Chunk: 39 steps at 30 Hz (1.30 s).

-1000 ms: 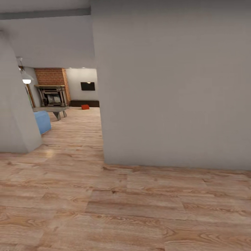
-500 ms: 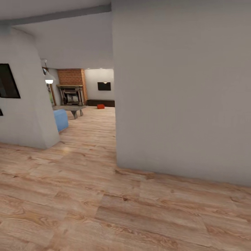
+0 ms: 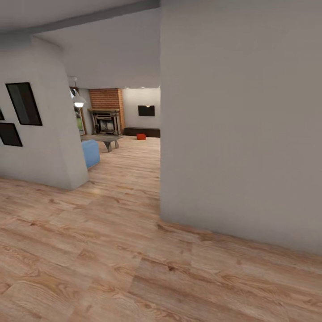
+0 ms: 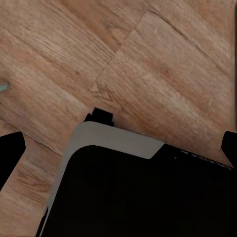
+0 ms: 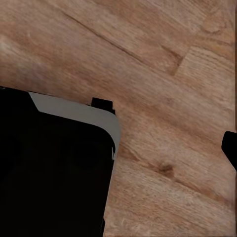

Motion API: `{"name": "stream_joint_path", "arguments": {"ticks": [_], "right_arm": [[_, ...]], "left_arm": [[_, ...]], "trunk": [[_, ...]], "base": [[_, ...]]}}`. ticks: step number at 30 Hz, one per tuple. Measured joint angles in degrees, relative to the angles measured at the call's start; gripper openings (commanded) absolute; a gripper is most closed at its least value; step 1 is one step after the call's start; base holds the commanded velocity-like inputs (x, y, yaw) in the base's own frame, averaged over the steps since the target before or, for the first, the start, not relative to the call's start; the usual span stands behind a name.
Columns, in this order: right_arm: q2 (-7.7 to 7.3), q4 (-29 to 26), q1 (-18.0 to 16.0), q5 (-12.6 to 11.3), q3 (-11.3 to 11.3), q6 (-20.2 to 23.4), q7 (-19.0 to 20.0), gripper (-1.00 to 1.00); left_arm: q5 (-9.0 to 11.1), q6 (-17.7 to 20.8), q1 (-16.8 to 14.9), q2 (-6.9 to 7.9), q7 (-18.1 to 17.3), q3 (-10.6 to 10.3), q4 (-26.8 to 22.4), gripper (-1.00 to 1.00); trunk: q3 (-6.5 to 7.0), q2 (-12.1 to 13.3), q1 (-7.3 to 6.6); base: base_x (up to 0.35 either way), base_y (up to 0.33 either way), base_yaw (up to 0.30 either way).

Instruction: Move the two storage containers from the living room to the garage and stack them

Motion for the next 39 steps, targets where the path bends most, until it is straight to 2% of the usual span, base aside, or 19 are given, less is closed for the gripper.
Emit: {"name": "stream_joint_path", "arguments": {"ticks": [9, 39], "right_arm": [[-0.1, 0.0, 0.0, -0.3, -0.6, 0.1, -0.2, 1.0], [-0.06, 0.0, 0.0, -0.4, -0.8, 0.1, -0.2, 1.0]], "left_arm": [[0.0, 0.0, 0.0, 0.0, 0.0, 0.0, 0.0, 1.0], [0.1, 0.0, 0.0, 0.0, 0.0, 0.0, 0.0, 1.0]], "trunk": [[0.0, 0.0, 0.0], [0.0, 0.0, 0.0]], "base": [[0.325, 0.0, 0.119], [0.325, 0.0, 0.27]]}}
